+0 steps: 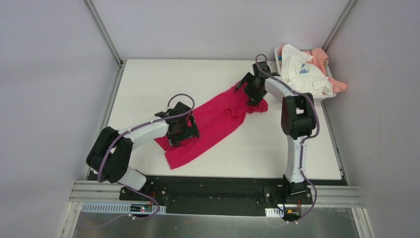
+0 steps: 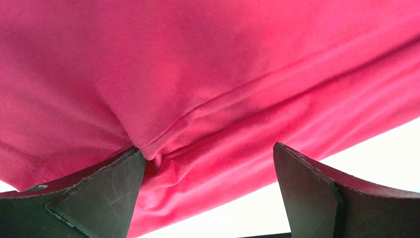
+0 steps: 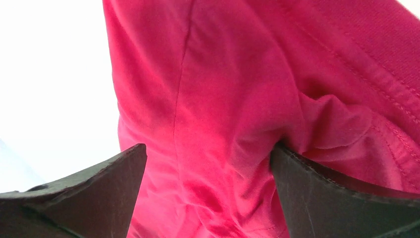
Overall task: Fold and stack the t-shirts
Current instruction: Rotate the tshirt 90 degrees
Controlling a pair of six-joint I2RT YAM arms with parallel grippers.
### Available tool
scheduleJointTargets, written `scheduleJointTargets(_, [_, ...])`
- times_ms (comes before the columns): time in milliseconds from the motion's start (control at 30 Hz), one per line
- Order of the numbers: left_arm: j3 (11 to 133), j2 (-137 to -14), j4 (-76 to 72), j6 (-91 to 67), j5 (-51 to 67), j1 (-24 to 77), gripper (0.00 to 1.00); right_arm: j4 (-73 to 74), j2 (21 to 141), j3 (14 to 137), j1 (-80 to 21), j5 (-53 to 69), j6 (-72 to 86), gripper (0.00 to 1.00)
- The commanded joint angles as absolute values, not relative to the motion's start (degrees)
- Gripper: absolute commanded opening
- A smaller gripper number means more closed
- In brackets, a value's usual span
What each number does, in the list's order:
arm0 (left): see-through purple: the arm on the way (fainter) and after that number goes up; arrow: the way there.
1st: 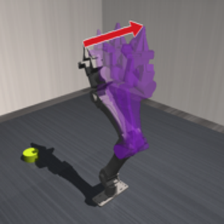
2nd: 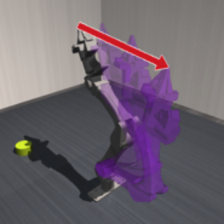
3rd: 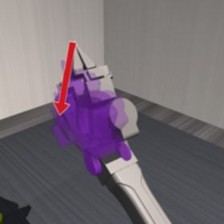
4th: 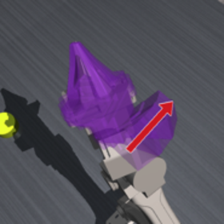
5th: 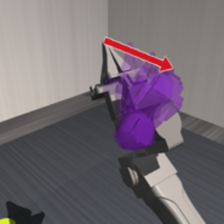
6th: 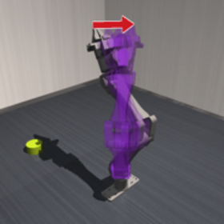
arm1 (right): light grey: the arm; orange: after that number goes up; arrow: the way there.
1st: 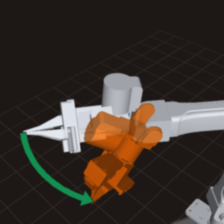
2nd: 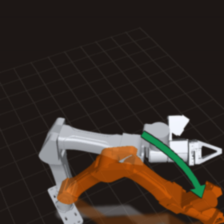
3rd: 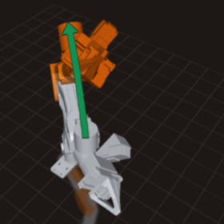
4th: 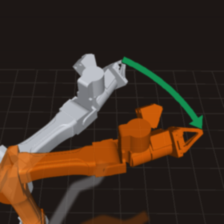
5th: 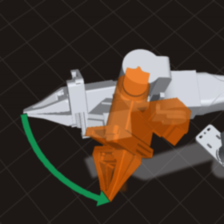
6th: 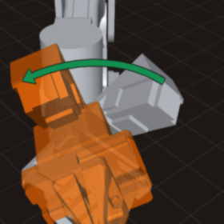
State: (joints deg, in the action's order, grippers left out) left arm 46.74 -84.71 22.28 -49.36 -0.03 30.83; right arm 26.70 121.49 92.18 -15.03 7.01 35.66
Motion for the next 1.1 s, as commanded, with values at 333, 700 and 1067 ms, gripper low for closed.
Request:
scheduleJointTargets(333, [57.1, -97.4, 18.3, -58.9, 1.9, 44.6, 0.99, 30.6, 154.3, 142.3, -18.1, 27.9, 23.3, 1.0])
scheduleJointTargets(700, [61.0, -100.1, 16.6, -60.6, 2.4, 50.8, 0.99, 10.8, 154.9, 142.1, -19.3, 26.2, 22.6, 0.99])
scheduleJointTargets(1067, [58.9, -93.2, 16.6, -61.8, -0.9, 53.5, 0.99, 8.6, 152.7, 143.0, -17.9, 19.9, 14.6, 1.0])
